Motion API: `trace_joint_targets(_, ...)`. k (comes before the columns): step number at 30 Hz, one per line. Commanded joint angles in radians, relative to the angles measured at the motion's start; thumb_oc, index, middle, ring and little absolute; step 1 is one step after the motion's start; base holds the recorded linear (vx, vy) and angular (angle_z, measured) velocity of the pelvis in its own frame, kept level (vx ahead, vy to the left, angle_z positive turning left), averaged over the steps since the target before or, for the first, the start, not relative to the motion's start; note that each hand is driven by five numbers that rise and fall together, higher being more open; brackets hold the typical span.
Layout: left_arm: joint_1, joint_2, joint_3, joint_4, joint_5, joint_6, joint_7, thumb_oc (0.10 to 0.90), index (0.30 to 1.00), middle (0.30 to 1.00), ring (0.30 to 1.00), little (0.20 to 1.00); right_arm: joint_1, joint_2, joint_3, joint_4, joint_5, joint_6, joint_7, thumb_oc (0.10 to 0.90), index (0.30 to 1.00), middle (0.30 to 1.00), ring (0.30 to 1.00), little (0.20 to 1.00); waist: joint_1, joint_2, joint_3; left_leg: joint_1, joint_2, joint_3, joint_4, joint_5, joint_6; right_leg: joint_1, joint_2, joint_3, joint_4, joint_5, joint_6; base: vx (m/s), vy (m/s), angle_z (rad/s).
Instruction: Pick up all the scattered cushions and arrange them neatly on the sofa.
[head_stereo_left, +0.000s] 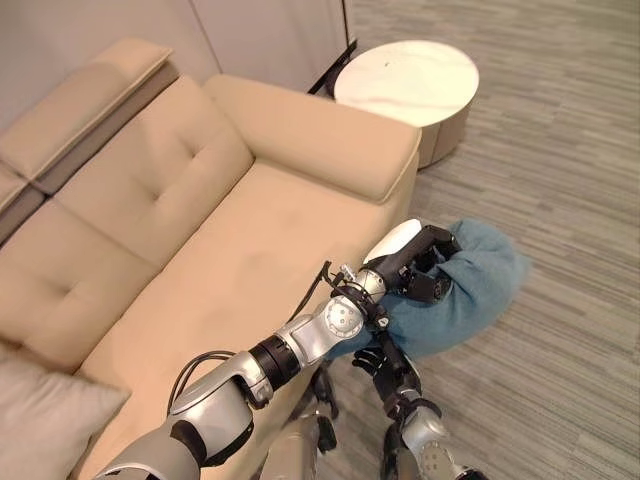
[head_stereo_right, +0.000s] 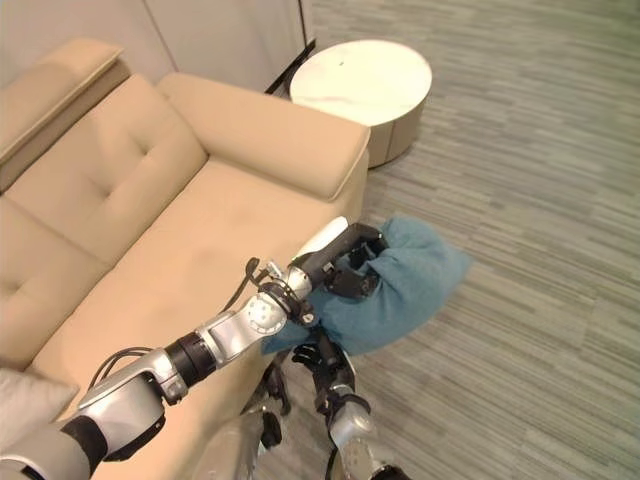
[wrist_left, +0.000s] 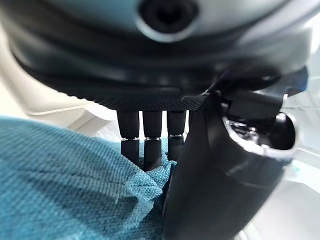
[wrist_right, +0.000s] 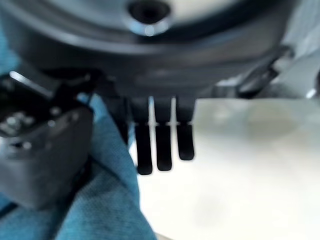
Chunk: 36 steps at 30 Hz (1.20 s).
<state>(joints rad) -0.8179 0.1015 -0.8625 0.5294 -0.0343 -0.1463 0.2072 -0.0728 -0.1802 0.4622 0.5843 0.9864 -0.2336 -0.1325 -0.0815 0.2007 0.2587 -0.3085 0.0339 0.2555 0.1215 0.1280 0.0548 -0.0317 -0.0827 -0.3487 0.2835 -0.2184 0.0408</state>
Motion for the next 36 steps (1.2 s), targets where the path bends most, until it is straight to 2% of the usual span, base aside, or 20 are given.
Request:
trace_joint_targets(1, -0.063, -0.064, 0.033, -0.095, -0.025, -0.127, 0.022, 0.4, 0.3, 0.3, 0.3, 0.3, -0.187, 0.114, -0.032, -0.17, -0.111, -0.146, 0.072, 0.4, 0.3, 0.3, 0.3, 0.3, 0.046, 0.003, -0.153, 0.08, -0.066, -0.029, -0.006, -0.119, -0.033, 0.085, -0.162, -0.012, 0.107, 0.029, 0.113, 0.58, 0.507, 0.21)
trace_joint_targets(2, -0.056, -0.048, 0.046, -0.111, -0.033, -0.133, 0.023, 0.4, 0.3, 0.3, 0.3, 0.3, -0.168, 0.094, -0.041, -0.191, -0.128, -0.144, 0.072, 0.4, 0.3, 0.3, 0.3, 0.3, 0.043, -0.001, -0.16, 0.116, -0.097, -0.031, -0.017, -0.136, -0.007, 0.079, -0.209, -0.011, 0.219, 0.122, 0.146, 0.44, 0.449, 0.26)
trace_joint_targets(3, -0.051, -0.04, 0.052, -0.121, -0.038, -0.133, 0.02, 0.4, 0.3, 0.3, 0.3, 0.3, -0.146, 0.078, -0.048, -0.214, -0.151, -0.139, 0.069, 0.4, 0.3, 0.3, 0.3, 0.3, 0.035, 0.005, -0.161, 0.161, -0.118, -0.045, -0.036, -0.147, 0.014, 0.059, -0.237, -0.005, 0.324, 0.175, 0.144, 0.49, 0.485, 0.38)
trace_joint_targets(4, -0.041, -0.013, 0.058, -0.128, -0.031, -0.137, 0.034, 0.4, 0.3, 0.3, 0.3, 0.3, -0.109, 0.054, -0.051, -0.255, -0.172, -0.141, 0.075, 0.4, 0.3, 0.3, 0.3, 0.3, 0.006, 0.012, -0.148, 0.237, -0.143, -0.091, -0.059, -0.166, 0.032, -0.006, -0.214, 0.058, 0.488, 0.224, 0.124, 0.42, 0.357, 0.65)
trace_joint_targets(6, -0.034, -0.001, 0.062, -0.137, -0.029, -0.136, 0.041, 0.4, 0.3, 0.3, 0.3, 0.3, -0.095, 0.044, -0.058, -0.267, -0.172, -0.147, 0.075, 0.4, 0.3, 0.3, 0.3, 0.3, -0.005, 0.019, -0.14, 0.262, -0.14, -0.12, -0.065, -0.168, 0.036, -0.063, -0.169, 0.092, 0.527, 0.194, 0.111, 0.22, 0.152, 0.76)
trace_joint_targets(8, -0.03, -0.004, 0.071, -0.134, -0.031, -0.138, 0.03, 0.4, 0.3, 0.3, 0.3, 0.3, -0.091, 0.027, -0.077, -0.271, -0.19, -0.151, 0.066, 0.4, 0.3, 0.3, 0.3, 0.3, -0.029, 0.014, -0.126, 0.31, -0.146, -0.169, -0.077, -0.178, 0.033, -0.146, -0.12, 0.097, 0.468, 0.151, 0.1, 0.19, 0.046, 0.87)
trace_joint_targets(10, -0.031, -0.006, 0.072, -0.131, -0.026, -0.139, 0.027, 0.4, 0.3, 0.3, 0.3, 0.3, -0.089, 0.024, -0.088, -0.28, -0.2, -0.153, 0.059, 0.4, 0.3, 0.3, 0.3, 0.3, -0.038, 0.008, -0.125, 0.318, -0.141, -0.189, -0.078, -0.185, 0.029, -0.148, -0.116, 0.093, 0.396, 0.14, 0.095, 0.15, -0.05, 0.81)
trace_joint_targets(13, -0.032, -0.035, 0.05, -0.125, 0.017, -0.141, 0.031, 0.4, 0.3, 0.3, 0.3, 0.3, -0.091, 0.03, -0.118, -0.303, -0.219, -0.199, 0.007, 0.4, 0.3, 0.3, 0.3, 0.3, -0.088, -0.027, -0.103, 0.34, -0.141, -0.315, -0.05, -0.211, 0.007, -0.258, -0.061, 0.33, 0.127, 0.2, 0.114, 0.14, -0.161, 0.82)
trace_joint_targets(14, -0.034, -0.038, 0.048, -0.125, 0.012, -0.143, 0.028, 0.4, 0.3, 0.3, 0.3, 0.3, -0.087, 0.034, -0.128, -0.312, -0.216, -0.205, 0.003, 0.4, 0.3, 0.3, 0.3, 0.3, -0.094, -0.033, -0.106, 0.338, -0.144, -0.335, -0.052, -0.213, 0.002, -0.264, -0.052, 0.384, 0.089, 0.219, 0.122, 0.16, -0.123, 1.38)
trace_joint_targets(15, -0.118, -0.108, 0.033, -0.093, -0.047, -0.135, 0.016, 0.4, 0.3, 0.3, 0.3, 0.3, -0.101, 0.038, -0.12, -0.319, -0.216, -0.197, 0.006, 0.4, 0.3, 0.3, 0.3, 0.3, -0.131, -0.037, -0.111, 0.35, -0.146, -0.357, -0.058, -0.215, -0.001, -0.272, -0.028, 0.469, 0.1, 0.273, 0.139, 0.11, -0.068, 1.57)
trace_joint_targets(17, -0.151, -0.134, 0.008, -0.063, -0.023, -0.135, 0.043, 0.4, 0.3, 0.3, 0.3, 0.3, -0.105, 0.031, -0.13, -0.274, -0.194, -0.191, 0.011, 0.4, 0.3, 0.3, 0.3, 0.3, -0.139, -0.042, -0.135, 0.343, -0.145, -0.394, -0.061, -0.217, -0.014, -0.221, -0.021, 0.521, 0.054, 0.289, 0.148, 0.19, -0.16, 1.4)
trace_joint_targets(18, -0.163, -0.128, 0.012, -0.049, -0.022, -0.139, 0.072, 0.4, 0.3, 0.3, 0.3, 0.3, -0.106, 0.03, -0.126, -0.267, -0.185, -0.193, 0.018, 0.4, 0.3, 0.3, 0.3, 0.3, -0.126, -0.051, -0.156, 0.348, -0.147, -0.419, -0.064, -0.227, -0.017, -0.168, -0.021, 0.506, -0.012, 0.235, 0.131, 0.24, -0.221, 0.79)
trace_joint_targets(24, -0.225, 0.054, 0.092, -0.312, -0.225, -0.163, 0.035, 0.4, 0.3, 0.3, 0.3, 0.3, -0.124, -0.005, -0.175, -0.272, -0.232, -0.187, -0.014, 0.4, 0.3, 0.3, 0.3, 0.3, -0.024, -0.076, -0.225, 0.317, -0.129, -0.575, -0.039, -0.184, -0.074, -0.068, -0.015, 0.325, -0.121, 0.17, 0.099, 0.18, -0.217, 0.74)
trace_joint_targets(25, -0.207, 0.105, 0.118, -0.396, -0.255, -0.165, 0.03, 0.4, 0.3, 0.3, 0.3, 0.3, -0.135, -0.006, -0.186, -0.272, -0.255, -0.195, -0.037, 0.4, 0.3, 0.3, 0.3, 0.3, 0.01, -0.096, -0.229, 0.301, -0.126, -0.616, -0.004, -0.186, -0.094, -0.029, -0.014, 0.25, -0.155, 0.145, 0.079, 0.12, -0.27, 1.03)
trace_joint_targets(27, -0.113, 0.148, 0.156, -0.419, -0.227, -0.171, 0.028, 0.4, 0.3, 0.3, 0.3, 0.3, -0.136, -0.02, -0.199, -0.289, -0.282, -0.207, -0.052, 0.4, 0.3, 0.3, 0.3, 0.3, 0.047, -0.129, -0.222, 0.275, -0.129, -0.618, 0.043, -0.203, -0.112, 0.015, -0.021, 0.168, -0.192, 0.133, 0.067, 0.04, -0.204, 1.24)
trace_joint_targets(29, -0.039, 0.146, 0.173, -0.398, -0.221, -0.167, 0.012, 0.4, 0.3, 0.3, 0.3, 0.3, -0.132, -0.017, -0.197, -0.299, -0.297, -0.222, -0.066, 0.4, 0.3, 0.3, 0.3, 0.3, 0.046, -0.147, -0.221, 0.241, -0.125, -0.579, 0.067, -0.195, -0.117, 0.031, -0.032, 0.119, -0.213, 0.134, 0.066, -0.05, -0.071, 1.25)
trace_joint_targets(30, 0.031, 0.135, 0.207, -0.406, -0.174, -0.172, 0.013, 0.4, 0.3, 0.3, 0.3, 0.3, -0.156, -0.033, -0.235, -0.303, -0.346, -0.239, -0.118, 0.4, 0.3, 0.3, 0.3, 0.3, 0.03, -0.173, -0.211, 0.161, -0.05, -0.319, 0.124, -0.199, -0.11, 0.056, -0.051, 0.039, -0.234, 0.131, 0.066, -0.08, -0.051, 1.68)
trace_joint_targets(32, 0.046, 0.151, 0.227, -0.376, -0.131, -0.176, 0.022, 0.4, 0.3, 0.3, 0.3, 0.3, -0.209, -0.029, -0.252, -0.299, -0.399, -0.241, -0.142, 0.4, 0.3, 0.3, 0.3, 0.3, 0.032, -0.192, -0.214, 0.139, 0.03, -0.141, 0.132, -0.226, -0.1, 0.066, -0.066, -0.015, -0.245, 0.137, 0.066, -0.03, -0.042, 1.58)
trace_joint_targets(35, 0.068, 0.179, 0.258, -0.328, -0.095, -0.188, 0.045, 0.4, 0.3, 0.3, 0.3, 0.3, -0.258, -0.031, -0.249, -0.274, -0.46, -0.231, -0.154, 0.4, 0.3, 0.3, 0.3, 0.3, 0.066, -0.203, -0.231, 0.178, 0.0, -0.19, 0.049, -0.245, -0.101, 0.08, -0.06, -0.017, -0.245, 0.135, 0.071, 0.11, 0.018, 0.58)
trace_joint_targets(36, 0.026, 0.076, 0.192, -0.274, -0.037, -0.182, 0.074, 0.4, 0.3, 0.3, 0.3, 0.3, -0.299, -0.021, -0.218, -0.242, -0.48, -0.232, -0.156, 0.4, 0.3, 0.3, 0.3, 0.3, 0.049, -0.206, -0.242, 0.201, 0.0, -0.193, 0.009, -0.241, -0.095, 0.082, -0.055, -0.005, -0.242, 0.138, 0.073, 0.12, 0.026, -0.12)
